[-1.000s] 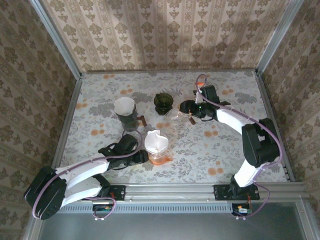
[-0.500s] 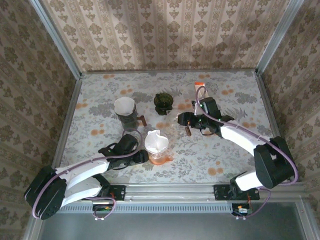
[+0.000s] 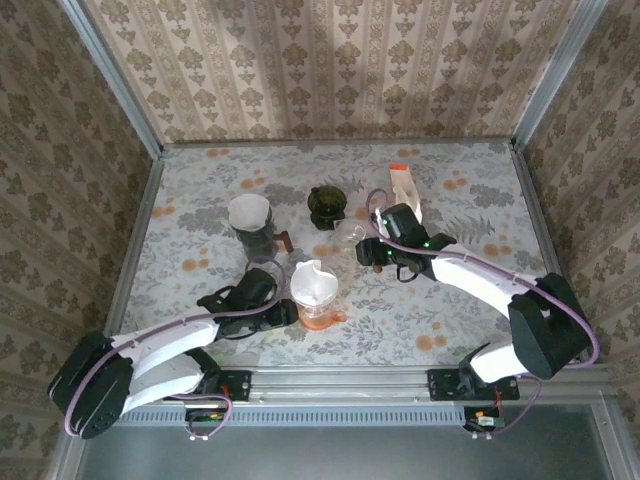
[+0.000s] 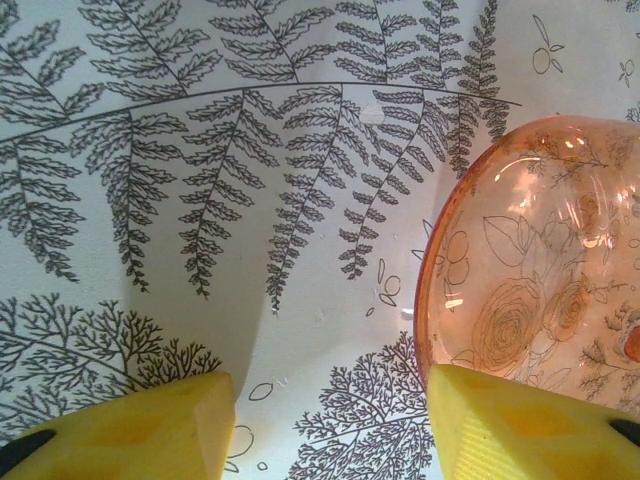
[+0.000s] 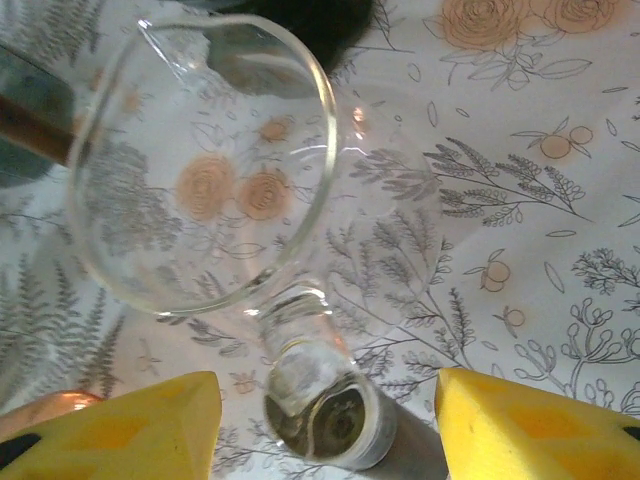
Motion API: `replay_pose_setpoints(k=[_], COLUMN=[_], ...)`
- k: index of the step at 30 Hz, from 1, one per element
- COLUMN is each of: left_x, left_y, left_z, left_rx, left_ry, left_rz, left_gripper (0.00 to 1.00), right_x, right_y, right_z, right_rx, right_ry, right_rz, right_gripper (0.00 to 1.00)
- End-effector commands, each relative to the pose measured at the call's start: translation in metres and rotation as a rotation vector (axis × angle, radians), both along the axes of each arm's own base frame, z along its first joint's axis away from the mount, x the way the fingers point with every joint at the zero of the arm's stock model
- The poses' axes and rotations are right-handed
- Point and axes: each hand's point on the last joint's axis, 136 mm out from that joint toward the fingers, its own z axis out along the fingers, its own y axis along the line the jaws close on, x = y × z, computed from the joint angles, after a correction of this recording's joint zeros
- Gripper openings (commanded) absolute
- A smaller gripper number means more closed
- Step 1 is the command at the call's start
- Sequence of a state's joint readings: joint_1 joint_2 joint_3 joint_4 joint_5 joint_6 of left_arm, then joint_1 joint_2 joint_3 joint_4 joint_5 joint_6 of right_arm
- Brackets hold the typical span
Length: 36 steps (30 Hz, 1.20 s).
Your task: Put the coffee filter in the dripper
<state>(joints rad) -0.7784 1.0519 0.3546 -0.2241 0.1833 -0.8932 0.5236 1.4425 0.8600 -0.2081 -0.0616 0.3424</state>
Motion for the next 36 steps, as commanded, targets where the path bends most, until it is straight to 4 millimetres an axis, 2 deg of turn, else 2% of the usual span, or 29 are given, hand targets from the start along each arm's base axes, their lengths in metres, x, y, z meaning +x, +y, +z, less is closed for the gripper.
replay_pose_setpoints(k=[1,9,16,21,25,27,33,36], left_x=[0.013,0.013,0.014,0.015,0.016,0.016,0.019,0.021], left_y=[-0.026,-0.027,-0.029,-0.030,-0.033,-0.034,-0.045,-0.056], left_z=[0.021,0.022,0.024,0.024,0.024,0.025,0.028,0.030], left_rx=[-0.102,-0.100,-0.102,-0.104,-0.107,-0.109,-0.115,-0.120], left_ry=[-0.088,-0.086,-0.087,-0.087,-0.088,-0.089,-0.099,-0.104], left_rz=[-0.057,-0.059,-0.065,-0.066,-0.069,-0.072,-0.092,-0.112], left_gripper=[0.56,0.57,0.57,0.57,0.57,0.57,0.57,0.57], right_x=[0.011,0.021,0.023,0.024,0.024,0.023,0.009,0.003], right_y=[0.000,0.011,0.015,0.011,0.002,-0.006,-0.034,-0.039], right_z=[0.003,-0.002,-0.005,0.005,0.026,0.042,0.115,0.148], right_rx=[-0.082,-0.117,-0.150,-0.165,-0.153,-0.150,-0.096,-0.063], right_ry=[-0.049,-0.079,-0.089,-0.125,-0.183,-0.223,-0.364,-0.403], right_rz=[0.028,0.085,0.102,0.081,0.034,-0.008,-0.123,-0.135], right_gripper=[0.59,0.51,0.28,0.12,0.03,0.00,0.00,0.00])
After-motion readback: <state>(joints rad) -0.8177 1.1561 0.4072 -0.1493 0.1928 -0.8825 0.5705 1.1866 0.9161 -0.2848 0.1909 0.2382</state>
